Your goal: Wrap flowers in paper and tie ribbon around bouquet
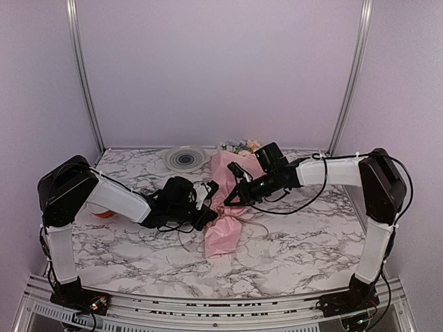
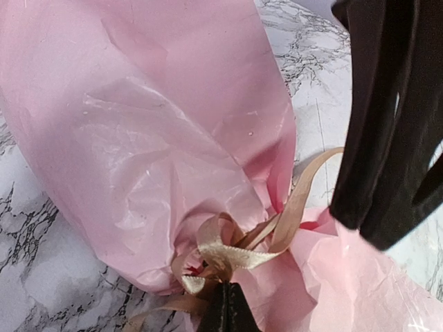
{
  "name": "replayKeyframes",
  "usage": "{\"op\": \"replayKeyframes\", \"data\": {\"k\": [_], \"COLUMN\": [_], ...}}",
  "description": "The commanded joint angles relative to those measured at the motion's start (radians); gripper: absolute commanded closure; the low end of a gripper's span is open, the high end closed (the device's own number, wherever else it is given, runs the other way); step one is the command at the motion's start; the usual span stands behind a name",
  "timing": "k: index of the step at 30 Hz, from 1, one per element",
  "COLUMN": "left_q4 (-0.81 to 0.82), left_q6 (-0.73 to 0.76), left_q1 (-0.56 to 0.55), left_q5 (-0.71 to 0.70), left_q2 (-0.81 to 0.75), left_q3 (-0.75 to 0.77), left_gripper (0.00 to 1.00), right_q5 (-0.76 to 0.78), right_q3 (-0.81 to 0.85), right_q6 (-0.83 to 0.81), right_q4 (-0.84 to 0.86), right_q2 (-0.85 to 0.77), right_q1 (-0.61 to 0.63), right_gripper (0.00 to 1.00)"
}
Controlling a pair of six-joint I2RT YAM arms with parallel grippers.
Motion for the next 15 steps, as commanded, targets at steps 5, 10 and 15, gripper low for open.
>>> {"op": "replayKeyframes", "data": {"k": [5, 10, 15], "left_q4": [0.028, 0.039, 0.046], "left_q6": [0.005, 0.003, 0.004], "left_q1": [-0.005, -0.006, -0.007], "left_q5": [-0.041, -0.042, -0.04], "left_q2": [0.013, 0.013, 0.017], "left_q3": [-0.004, -0.004, -0.002], "left_gripper": [1.0, 1.0, 1.0], "right_q5": [-0.038, -0.068, -0.081], "right_q3": [0.256, 0.349, 0.396], "right_q6": [-0.223, -0.263, -0.281], "right_q4": [-0.128, -0.142, -0.158], "right_q2": [0.15, 0.216, 0.262], "right_q1": [-0.051, -0.038, -0.017], "right_gripper": [0.91, 0.91, 0.94]}}
